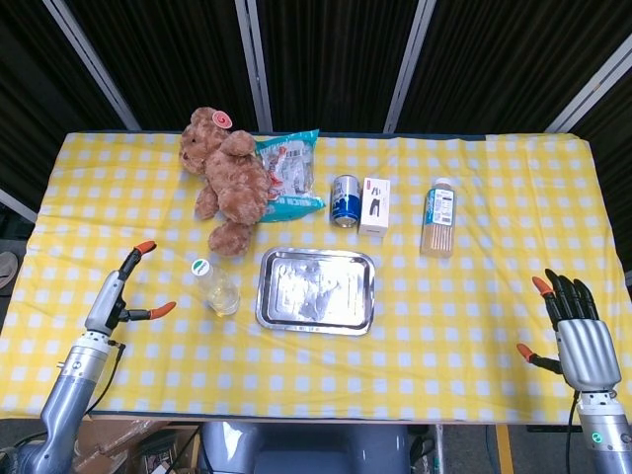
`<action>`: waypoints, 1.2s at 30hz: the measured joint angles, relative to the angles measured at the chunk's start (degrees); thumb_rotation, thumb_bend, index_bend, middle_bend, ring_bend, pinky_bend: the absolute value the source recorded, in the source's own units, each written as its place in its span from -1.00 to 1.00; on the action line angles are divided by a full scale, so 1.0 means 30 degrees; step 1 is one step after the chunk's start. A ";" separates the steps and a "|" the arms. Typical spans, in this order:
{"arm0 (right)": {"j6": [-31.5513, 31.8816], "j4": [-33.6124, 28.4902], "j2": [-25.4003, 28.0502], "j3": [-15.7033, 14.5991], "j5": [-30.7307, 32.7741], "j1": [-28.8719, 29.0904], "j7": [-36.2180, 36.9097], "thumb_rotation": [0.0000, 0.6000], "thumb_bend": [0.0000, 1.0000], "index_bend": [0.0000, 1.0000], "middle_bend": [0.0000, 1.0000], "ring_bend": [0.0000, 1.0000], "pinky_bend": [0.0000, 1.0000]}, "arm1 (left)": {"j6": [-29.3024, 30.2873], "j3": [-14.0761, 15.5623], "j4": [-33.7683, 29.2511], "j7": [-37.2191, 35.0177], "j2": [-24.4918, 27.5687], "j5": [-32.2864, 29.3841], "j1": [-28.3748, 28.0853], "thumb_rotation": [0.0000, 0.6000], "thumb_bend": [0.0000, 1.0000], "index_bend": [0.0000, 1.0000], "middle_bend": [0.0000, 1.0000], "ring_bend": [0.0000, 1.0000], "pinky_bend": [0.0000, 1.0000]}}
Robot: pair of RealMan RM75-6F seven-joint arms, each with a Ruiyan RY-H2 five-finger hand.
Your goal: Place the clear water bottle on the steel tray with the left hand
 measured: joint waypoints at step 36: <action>-0.0229 -0.0315 0.0285 -0.0068 0.0202 -0.0062 0.0202 1.00 -0.90 -0.81 -1.00 -1.00 -1.00 | -0.1417 -0.0671 0.1315 0.4802 -0.4729 -0.1888 -0.1965 1.00 -0.45 -0.60 -0.62 -1.00 -1.00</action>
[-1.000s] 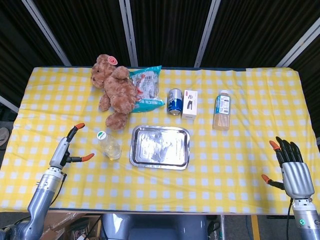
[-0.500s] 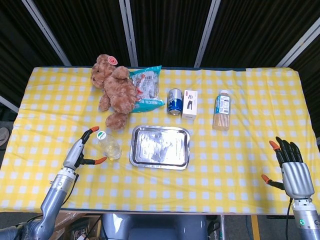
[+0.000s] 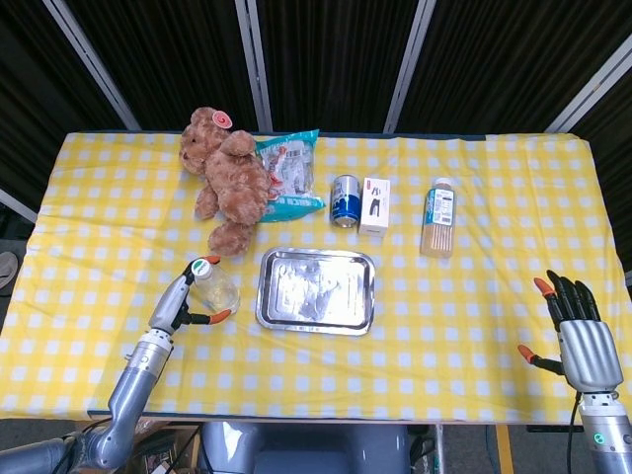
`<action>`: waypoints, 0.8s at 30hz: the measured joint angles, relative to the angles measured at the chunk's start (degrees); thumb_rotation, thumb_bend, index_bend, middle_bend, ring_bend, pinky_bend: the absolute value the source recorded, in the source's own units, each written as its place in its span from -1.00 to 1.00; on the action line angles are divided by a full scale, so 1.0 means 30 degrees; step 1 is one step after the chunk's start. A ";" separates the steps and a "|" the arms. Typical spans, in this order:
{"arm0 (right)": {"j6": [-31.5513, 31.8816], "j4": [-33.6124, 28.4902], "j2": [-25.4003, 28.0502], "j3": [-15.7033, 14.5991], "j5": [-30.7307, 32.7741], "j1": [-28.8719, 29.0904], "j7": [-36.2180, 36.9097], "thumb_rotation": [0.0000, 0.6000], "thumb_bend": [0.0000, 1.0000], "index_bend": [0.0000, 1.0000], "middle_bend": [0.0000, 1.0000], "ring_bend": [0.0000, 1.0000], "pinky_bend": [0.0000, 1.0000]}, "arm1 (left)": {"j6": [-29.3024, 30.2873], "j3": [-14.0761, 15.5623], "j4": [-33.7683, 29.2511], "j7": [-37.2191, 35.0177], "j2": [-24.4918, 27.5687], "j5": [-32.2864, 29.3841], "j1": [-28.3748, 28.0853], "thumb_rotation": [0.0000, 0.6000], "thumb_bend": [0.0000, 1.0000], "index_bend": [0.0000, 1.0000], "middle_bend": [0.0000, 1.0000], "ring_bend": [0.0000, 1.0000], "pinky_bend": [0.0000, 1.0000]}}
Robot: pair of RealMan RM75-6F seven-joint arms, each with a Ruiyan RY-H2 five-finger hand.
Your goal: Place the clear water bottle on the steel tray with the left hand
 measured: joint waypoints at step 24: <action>-0.0104 -0.0152 0.0086 0.0021 0.0130 -0.0012 -0.0153 1.00 -0.90 -0.81 -1.00 -1.00 -1.00 | 0.1216 -0.1242 -0.1276 0.1458 -0.0924 -0.1265 0.0134 1.00 -0.09 -0.02 -0.06 -0.91 -0.91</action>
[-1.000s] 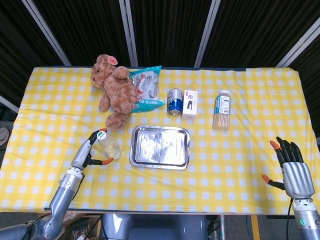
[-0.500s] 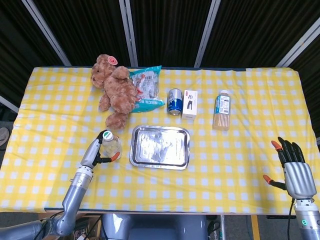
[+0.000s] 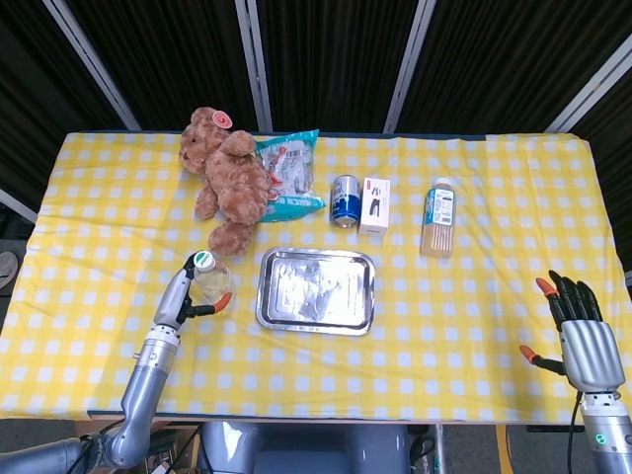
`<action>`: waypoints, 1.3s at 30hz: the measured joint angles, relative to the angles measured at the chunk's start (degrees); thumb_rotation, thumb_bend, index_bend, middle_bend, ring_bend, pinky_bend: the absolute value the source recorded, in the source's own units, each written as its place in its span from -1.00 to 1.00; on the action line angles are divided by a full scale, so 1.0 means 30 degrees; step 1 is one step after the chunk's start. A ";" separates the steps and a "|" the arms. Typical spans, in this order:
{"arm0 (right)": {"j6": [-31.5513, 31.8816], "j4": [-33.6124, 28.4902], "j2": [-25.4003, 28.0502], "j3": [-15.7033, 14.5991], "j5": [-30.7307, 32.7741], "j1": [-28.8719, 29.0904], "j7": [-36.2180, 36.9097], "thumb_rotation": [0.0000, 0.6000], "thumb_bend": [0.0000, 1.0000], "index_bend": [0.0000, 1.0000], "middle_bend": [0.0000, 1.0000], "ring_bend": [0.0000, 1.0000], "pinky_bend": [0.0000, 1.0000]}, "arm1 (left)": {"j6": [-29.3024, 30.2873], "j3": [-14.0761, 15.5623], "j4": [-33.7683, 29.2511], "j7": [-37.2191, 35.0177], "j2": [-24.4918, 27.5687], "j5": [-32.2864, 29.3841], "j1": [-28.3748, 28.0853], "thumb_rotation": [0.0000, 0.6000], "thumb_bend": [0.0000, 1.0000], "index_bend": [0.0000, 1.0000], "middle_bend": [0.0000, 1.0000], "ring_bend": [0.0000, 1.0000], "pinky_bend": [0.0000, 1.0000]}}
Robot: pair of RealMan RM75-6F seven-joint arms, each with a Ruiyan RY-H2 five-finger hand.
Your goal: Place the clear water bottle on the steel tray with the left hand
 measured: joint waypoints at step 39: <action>-0.0222 0.0124 0.0021 -0.0077 -0.0032 0.0056 0.0580 1.00 -0.90 -0.81 -1.00 -1.00 -1.00 | 0.4480 -0.5292 -1.0813 1.0696 0.0073 -0.4522 -0.4639 1.00 -0.14 0.01 -0.06 -0.91 -0.89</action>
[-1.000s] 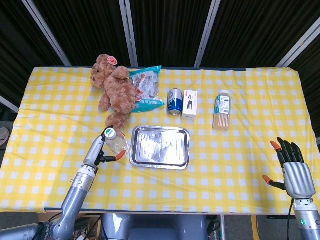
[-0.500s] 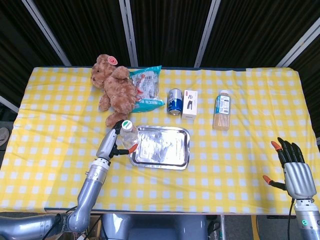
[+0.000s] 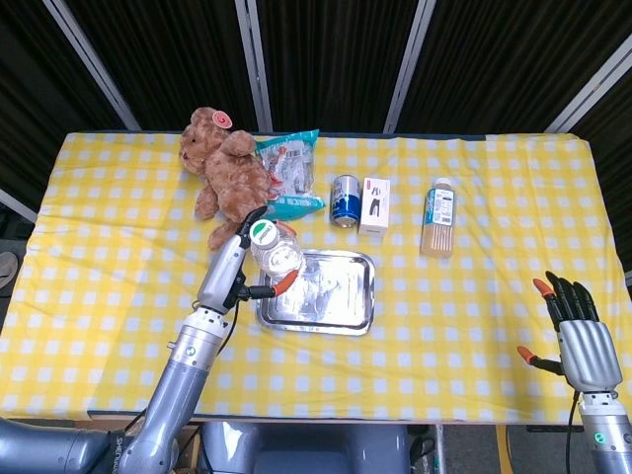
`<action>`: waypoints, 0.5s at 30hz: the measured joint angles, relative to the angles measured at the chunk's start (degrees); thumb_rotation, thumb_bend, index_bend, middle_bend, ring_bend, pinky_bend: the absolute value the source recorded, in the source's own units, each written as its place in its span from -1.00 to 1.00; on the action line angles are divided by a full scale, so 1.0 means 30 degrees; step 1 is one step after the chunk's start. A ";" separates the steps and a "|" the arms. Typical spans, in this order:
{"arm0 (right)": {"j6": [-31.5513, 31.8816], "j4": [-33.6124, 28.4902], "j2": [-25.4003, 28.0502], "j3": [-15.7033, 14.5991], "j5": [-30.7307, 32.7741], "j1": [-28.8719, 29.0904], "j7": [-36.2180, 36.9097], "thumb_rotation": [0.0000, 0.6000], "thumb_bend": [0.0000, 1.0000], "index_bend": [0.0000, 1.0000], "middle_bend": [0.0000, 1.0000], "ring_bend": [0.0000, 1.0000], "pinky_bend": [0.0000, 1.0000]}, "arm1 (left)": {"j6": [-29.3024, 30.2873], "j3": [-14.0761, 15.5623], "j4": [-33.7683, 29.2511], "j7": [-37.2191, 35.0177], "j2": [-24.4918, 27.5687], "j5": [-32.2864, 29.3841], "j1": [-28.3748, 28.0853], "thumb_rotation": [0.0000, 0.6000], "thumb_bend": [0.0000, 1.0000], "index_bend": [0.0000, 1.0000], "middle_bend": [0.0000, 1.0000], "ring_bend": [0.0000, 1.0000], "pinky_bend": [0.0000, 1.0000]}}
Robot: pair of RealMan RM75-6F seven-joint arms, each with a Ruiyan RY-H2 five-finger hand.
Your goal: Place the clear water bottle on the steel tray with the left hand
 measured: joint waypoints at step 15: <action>-0.0003 -0.0005 0.0065 0.0064 0.0142 -0.0019 0.0011 1.00 -0.90 -0.81 -1.00 -1.00 -1.00 | -0.0915 0.1874 0.2588 -0.1611 0.0742 -0.1163 0.0530 1.00 -0.14 -0.01 -0.08 -0.91 -0.90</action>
